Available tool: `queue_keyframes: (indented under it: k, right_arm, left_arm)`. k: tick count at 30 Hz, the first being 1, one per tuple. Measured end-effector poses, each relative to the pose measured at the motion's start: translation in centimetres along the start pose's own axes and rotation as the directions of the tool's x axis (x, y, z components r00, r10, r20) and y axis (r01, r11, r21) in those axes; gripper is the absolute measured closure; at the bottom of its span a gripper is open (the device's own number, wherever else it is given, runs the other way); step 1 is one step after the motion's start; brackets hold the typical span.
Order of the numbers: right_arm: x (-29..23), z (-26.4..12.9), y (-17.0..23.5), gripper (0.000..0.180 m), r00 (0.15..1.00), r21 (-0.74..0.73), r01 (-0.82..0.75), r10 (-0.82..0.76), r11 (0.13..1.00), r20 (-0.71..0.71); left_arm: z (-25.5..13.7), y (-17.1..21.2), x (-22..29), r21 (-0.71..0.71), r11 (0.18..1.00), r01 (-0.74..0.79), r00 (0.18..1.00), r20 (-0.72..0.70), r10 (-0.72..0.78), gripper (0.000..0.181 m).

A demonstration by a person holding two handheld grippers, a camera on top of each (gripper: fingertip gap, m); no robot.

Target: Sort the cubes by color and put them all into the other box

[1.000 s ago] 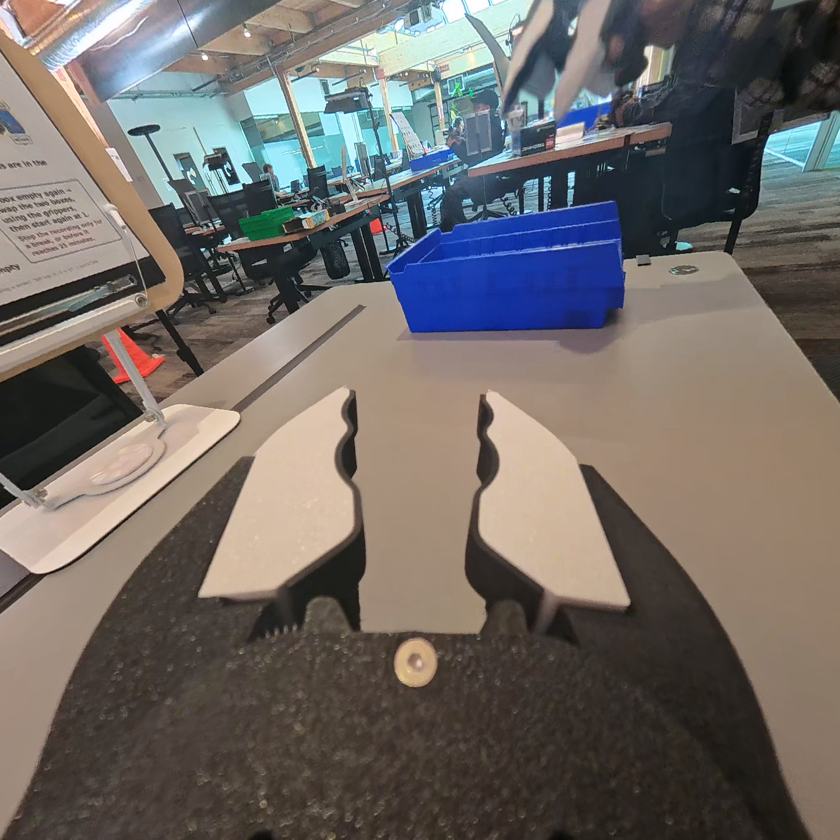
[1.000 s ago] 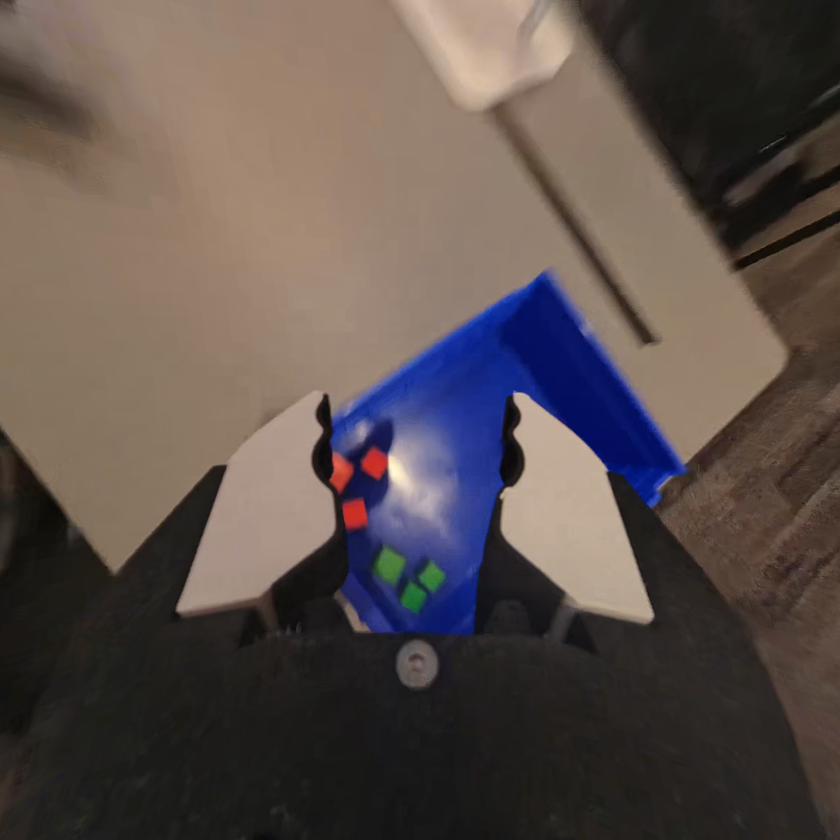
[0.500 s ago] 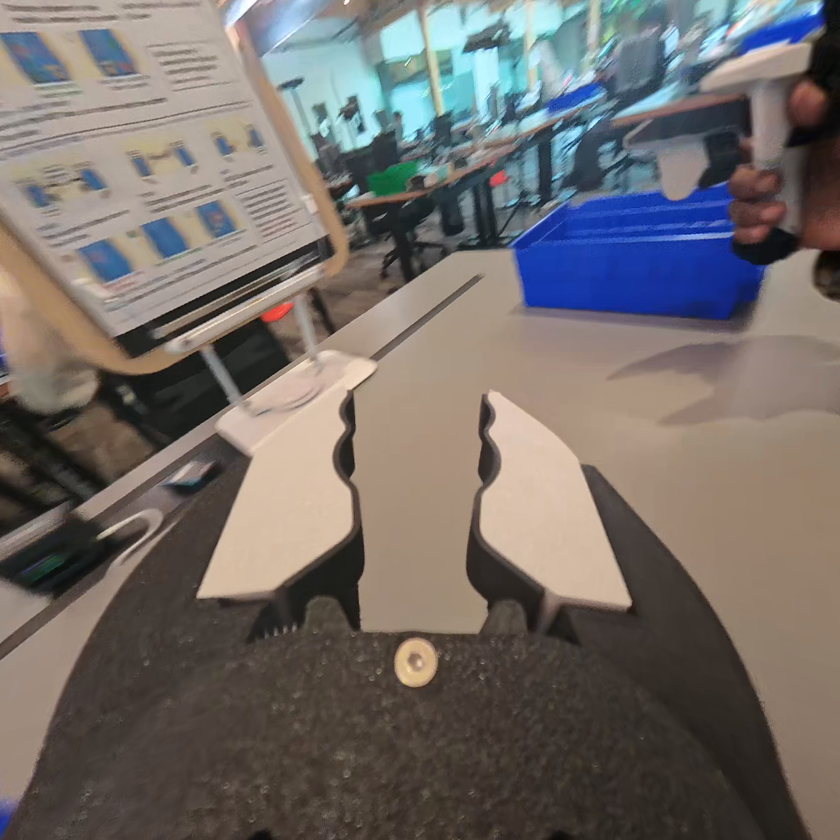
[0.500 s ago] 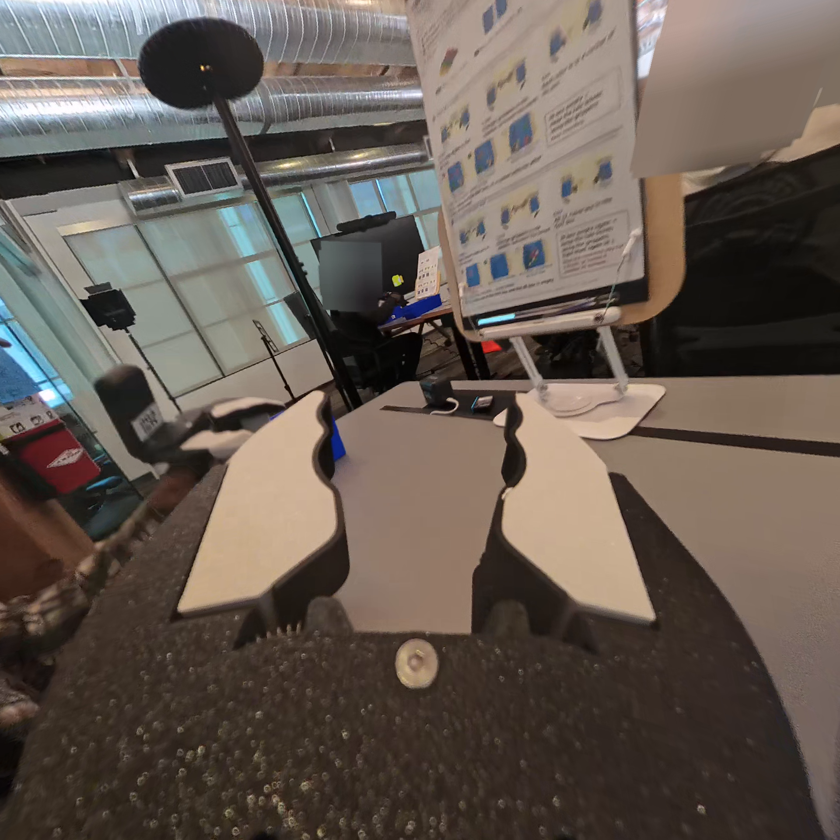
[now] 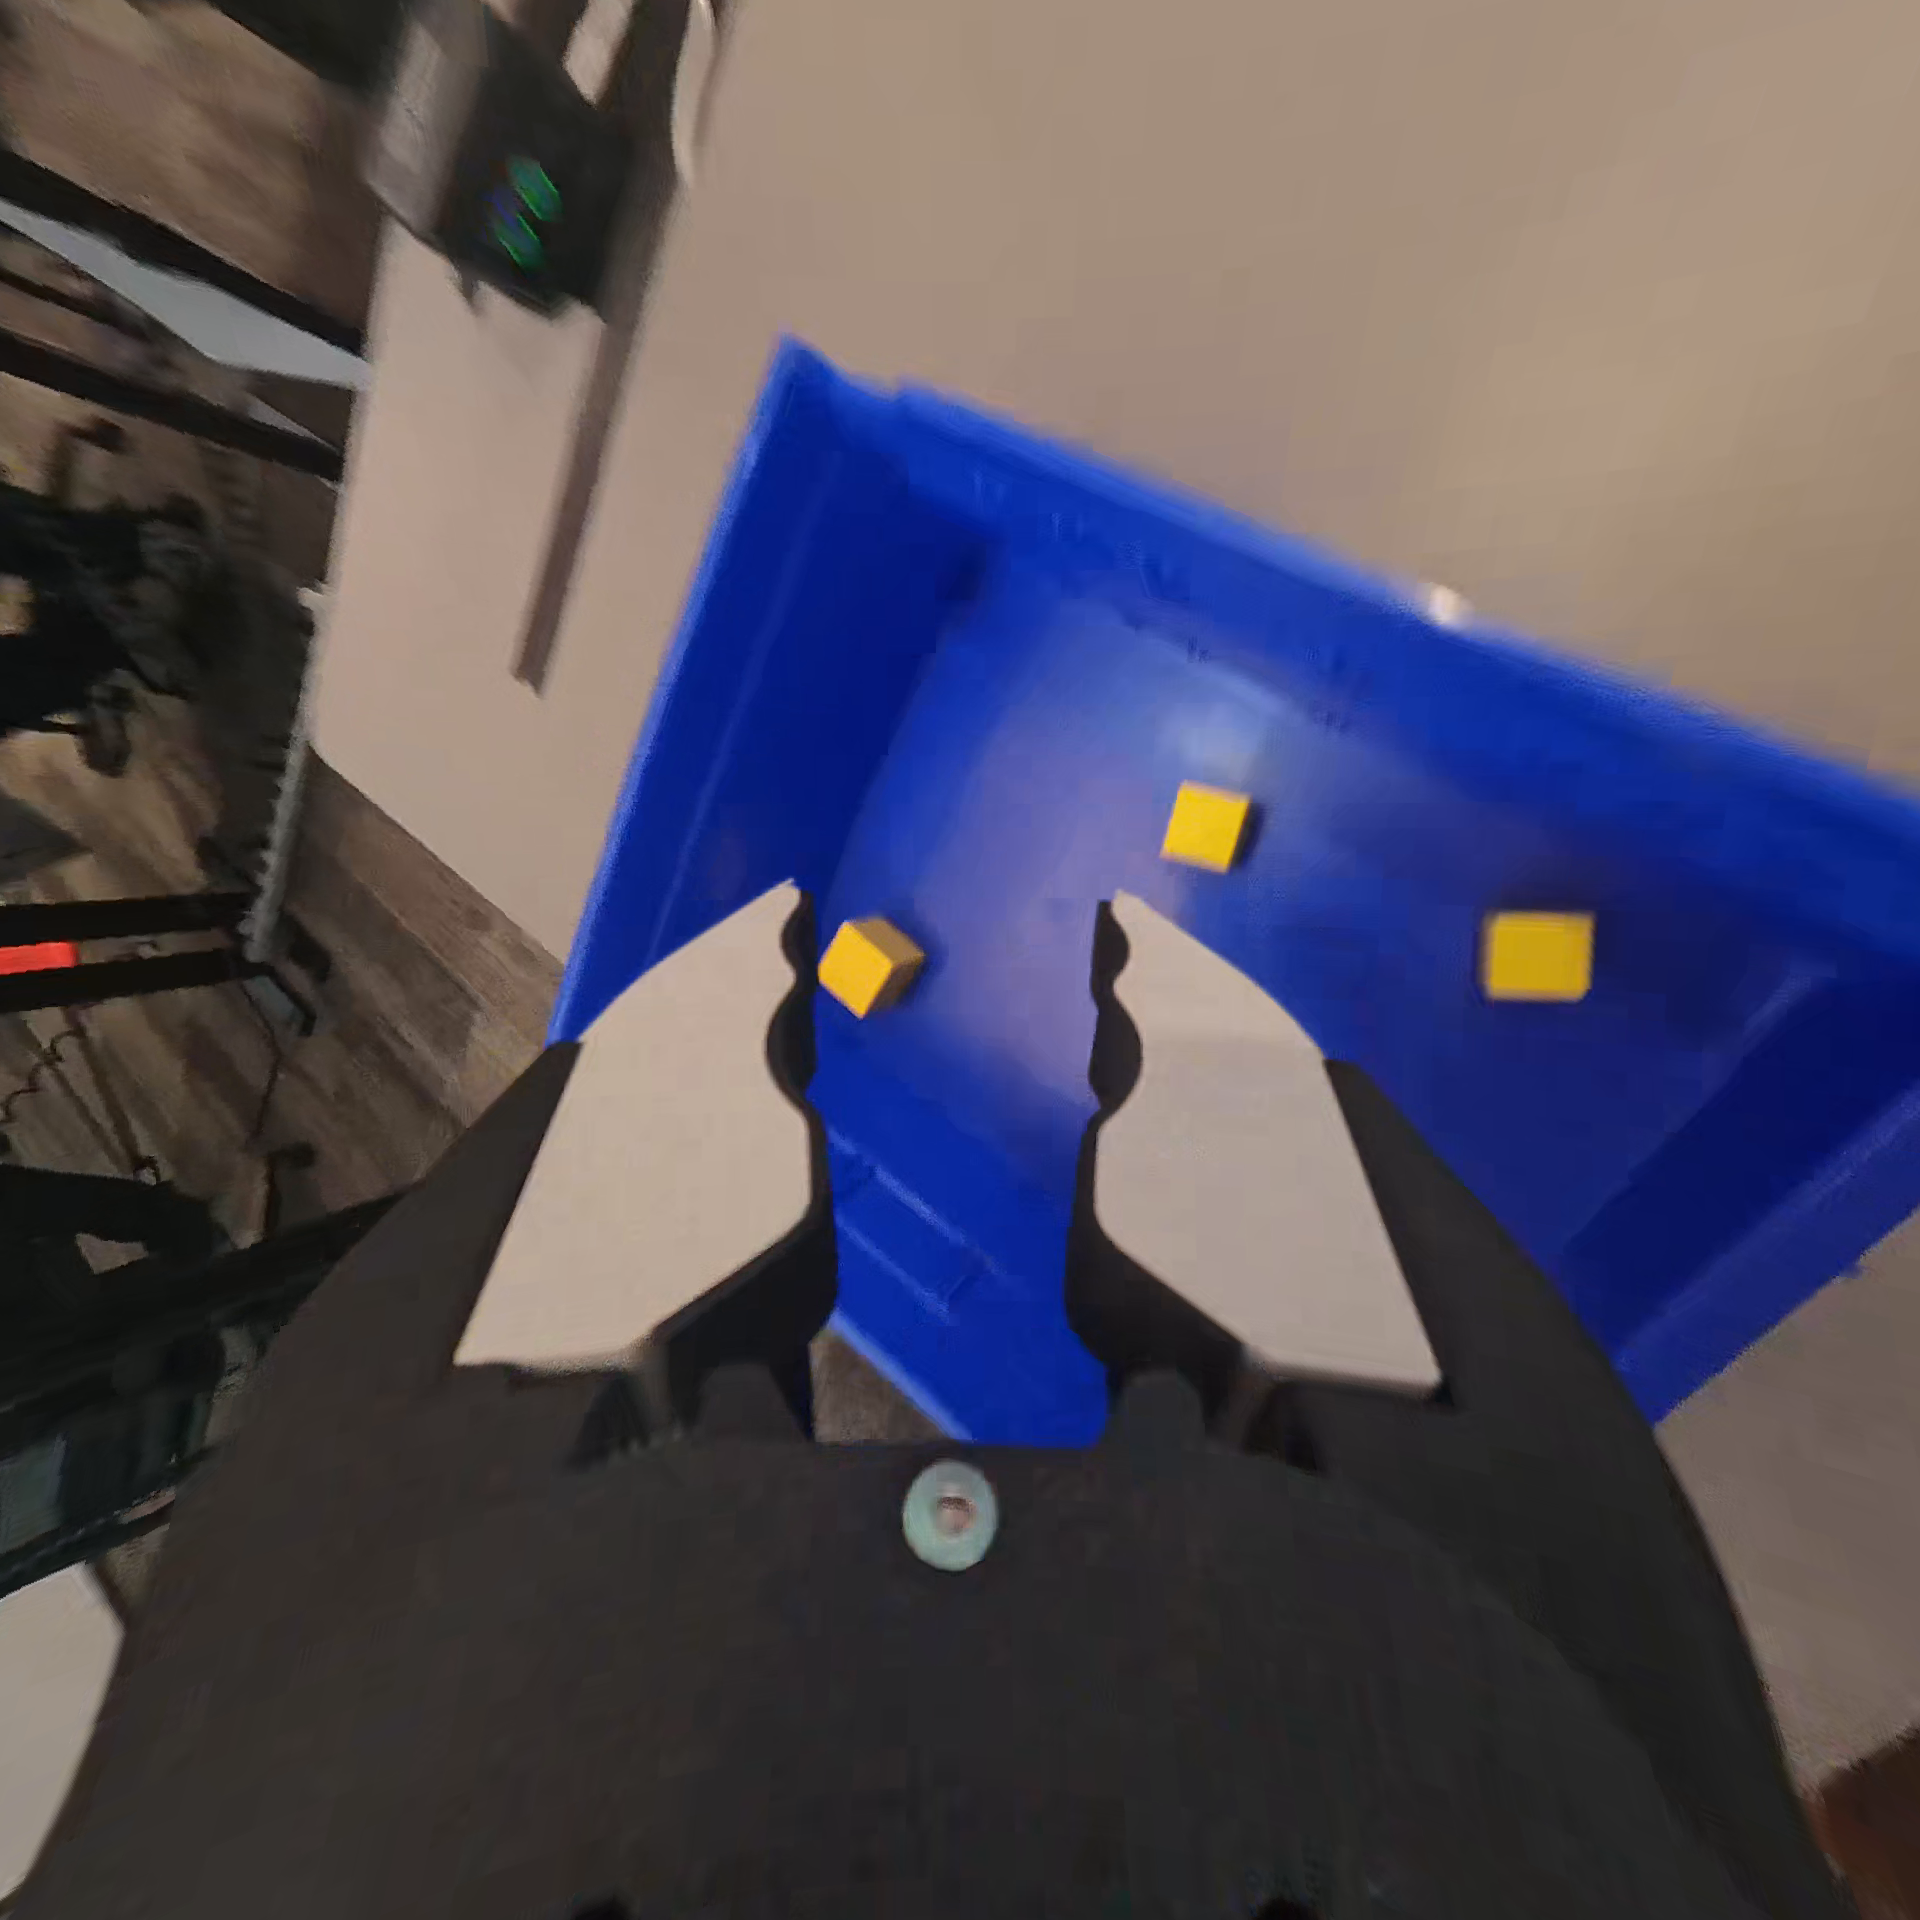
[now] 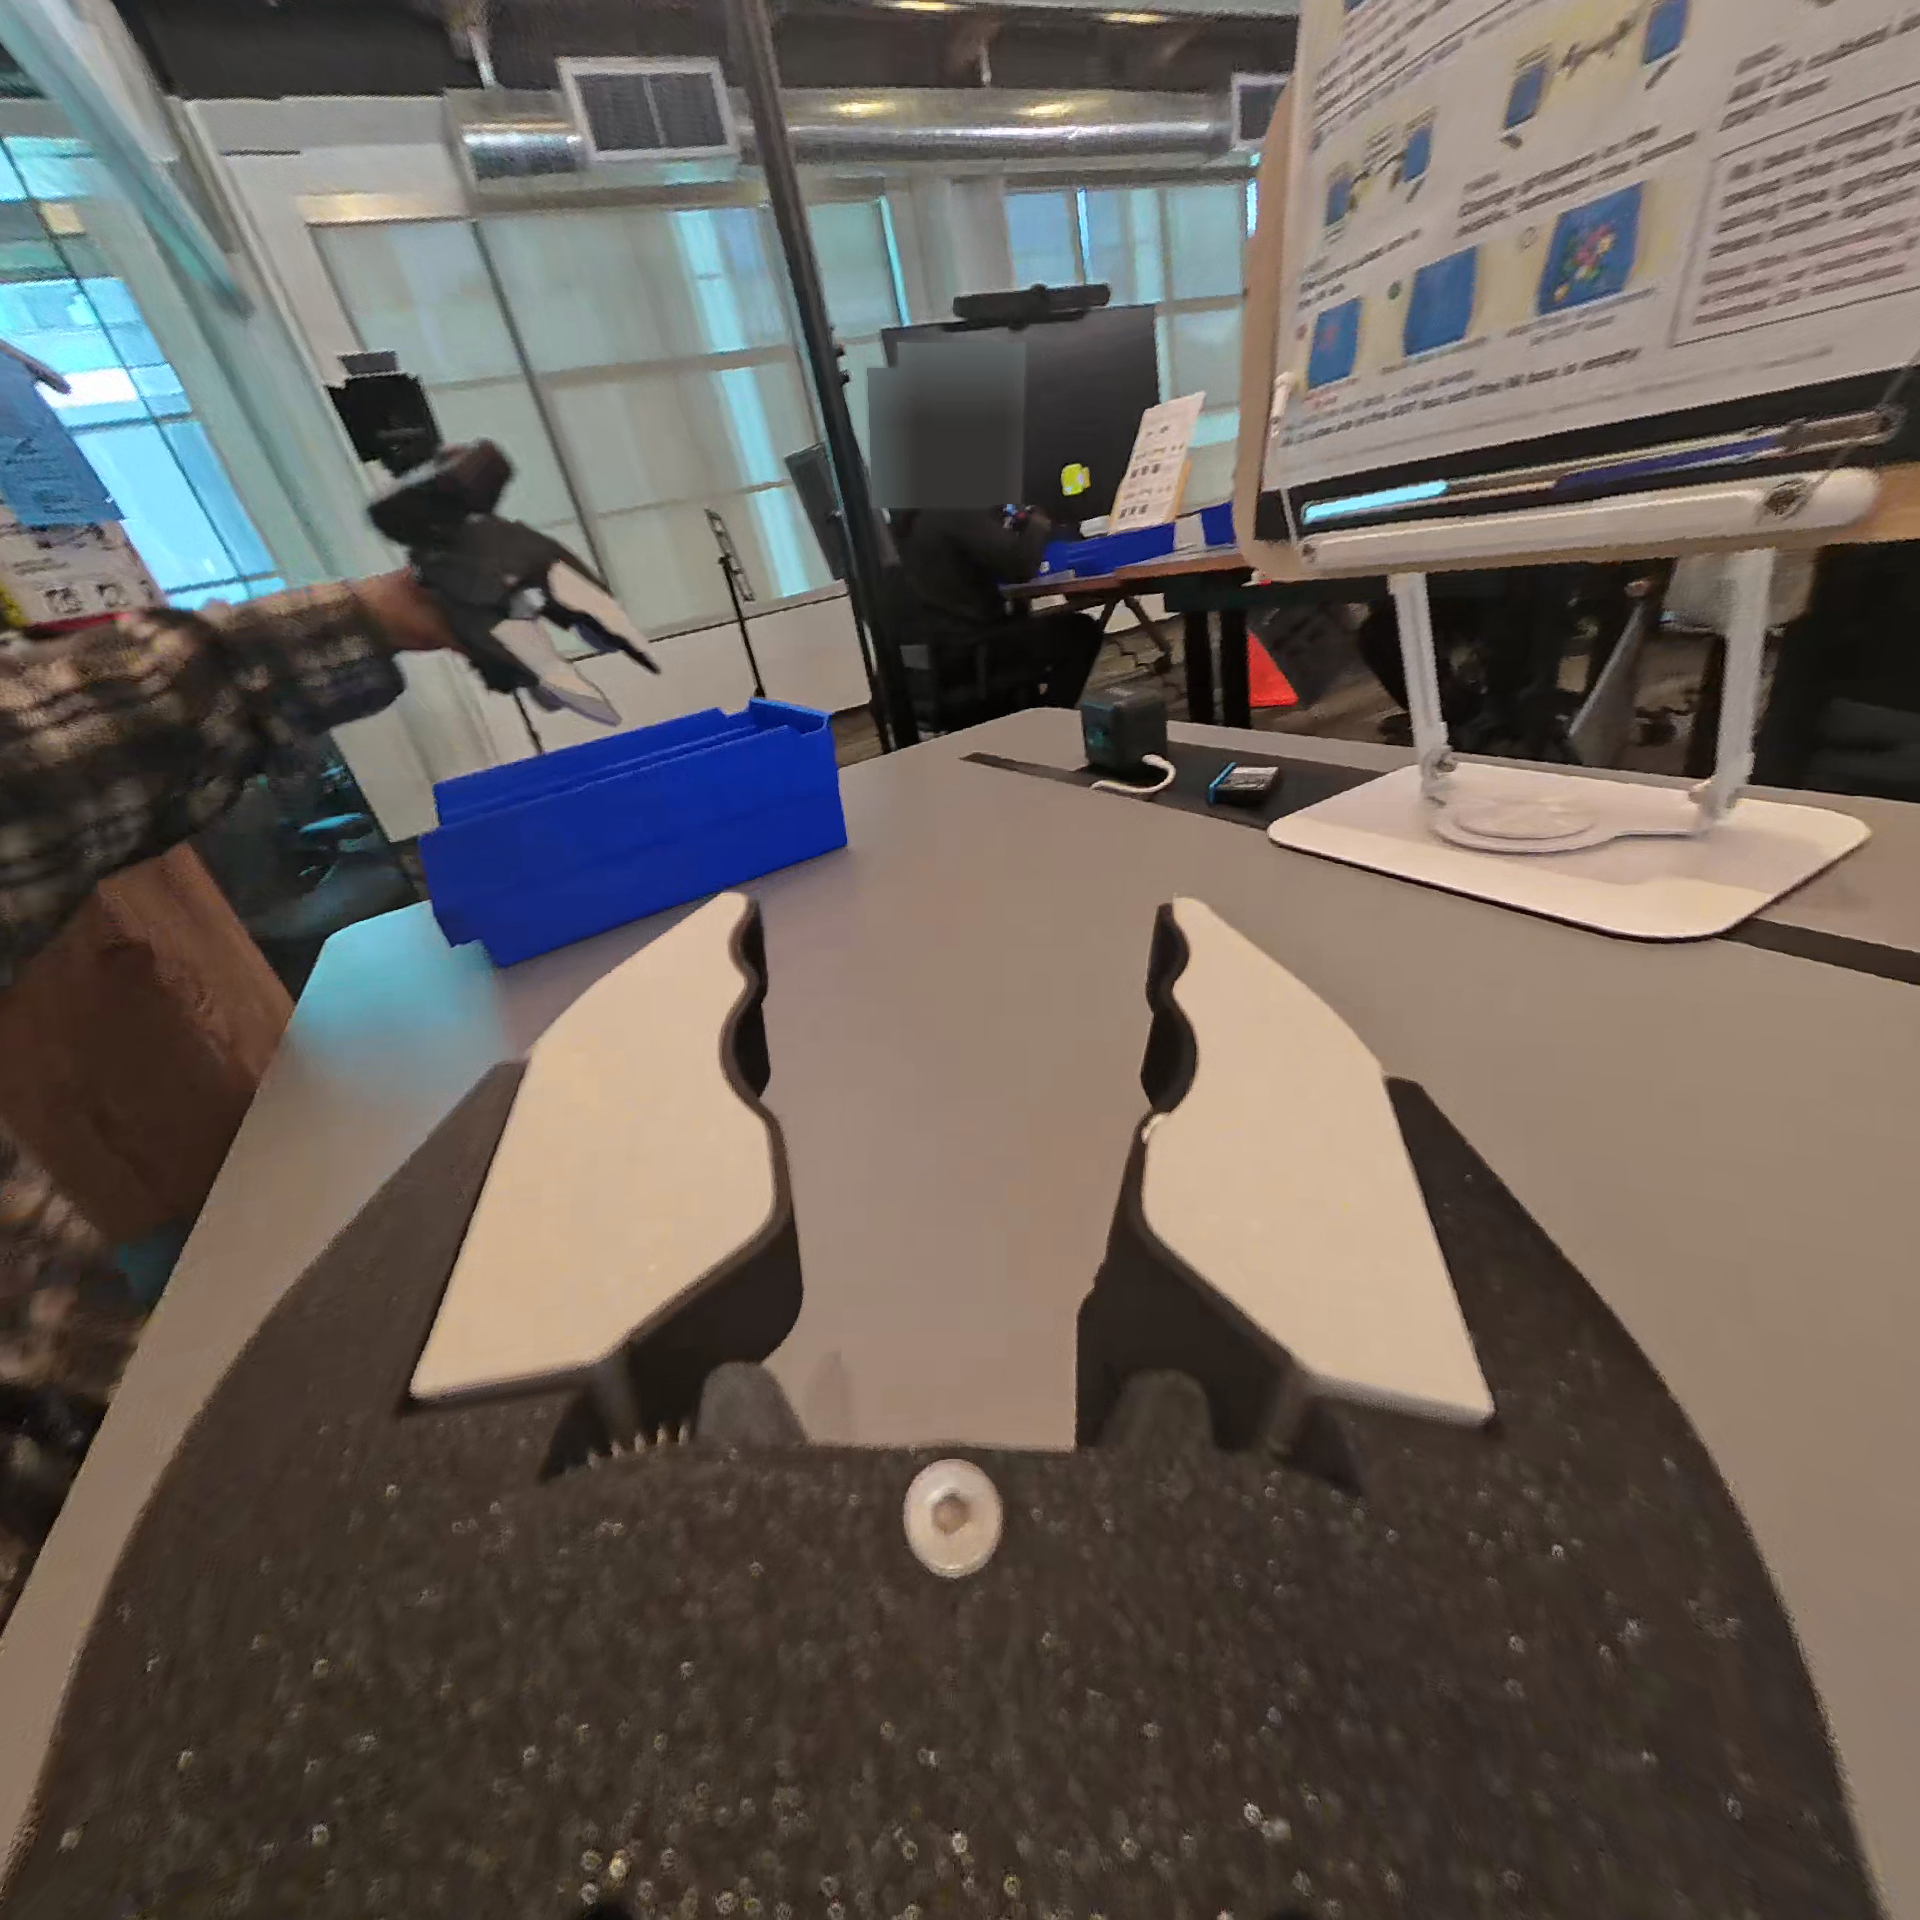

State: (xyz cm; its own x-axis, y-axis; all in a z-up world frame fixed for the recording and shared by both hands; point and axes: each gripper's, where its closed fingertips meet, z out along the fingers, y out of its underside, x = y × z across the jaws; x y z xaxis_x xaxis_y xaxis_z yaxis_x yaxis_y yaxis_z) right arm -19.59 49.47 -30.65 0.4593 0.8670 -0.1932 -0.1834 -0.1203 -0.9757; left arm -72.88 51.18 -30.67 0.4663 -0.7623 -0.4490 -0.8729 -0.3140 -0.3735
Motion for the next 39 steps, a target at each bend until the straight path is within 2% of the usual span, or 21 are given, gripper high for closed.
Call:
queue_keyframes:
  k: [5,11,23,26,29,32,35,37,39]
  right_arm:
    - [-0.6,0.8,1.5,0.105,0.997,-0.064,0.067,-0.064,0.996,0.047]
    - [-1.4,1.7,2.6,0.103,0.986,-0.116,0.152,-0.143,0.982,0.080]
    - [-1.6,2.1,3.0,0.103,0.985,-0.125,0.145,-0.131,0.982,0.111]
    - [-1.6,2.0,3.1,0.103,0.985,-0.131,0.147,-0.132,0.980,0.113]
    - [-1.5,2.0,3.1,0.103,0.987,-0.132,0.136,-0.121,0.982,0.110]
    - [-1.3,1.9,3.0,0.103,0.991,-0.128,0.102,-0.089,0.987,0.101]
    - [-1.2,1.9,2.7,0.103,0.995,-0.120,0.031,-0.019,0.992,0.101]
    - [-1.3,1.9,2.3,0.103,0.993,-0.100,-0.032,0.042,0.994,0.106]
    - [-1.2,2.1,1.6,0.105,0.985,-0.075,-0.128,0.136,0.989,0.106]
  left_arm:
    - [3.6,3.4,-2.2,-0.235,0.958,-0.167,0.984,-0.106,0.145,0.131]
    - [8.1,8.2,-3.3,-0.443,0.826,-0.349,0.935,-0.218,0.278,0.128]
    - [11.9,11.5,-4.0,-0.539,0.695,-0.476,0.879,-0.304,0.366,0.132]
    - [12.2,12.4,-3.4,-0.574,0.659,-0.486,0.874,-0.341,0.347,0.150]
    - [11.5,12.0,-3.6,-0.588,0.689,-0.424,0.905,-0.301,0.300,0.151]
    - [9.5,9.4,-4.6,-0.499,0.822,-0.276,0.961,-0.167,0.221,0.151]
    - [6.0,3.9,-5.9,-0.266,0.960,-0.084,0.996,0.006,0.089,0.151]
    - [3.3,-1.2,-5.7,-0.046,0.999,0.000,0.997,0.075,0.004,0.151]
    - [0.6,-7.1,-4.2,0.168,0.985,0.036,0.994,0.094,-0.053,0.152]
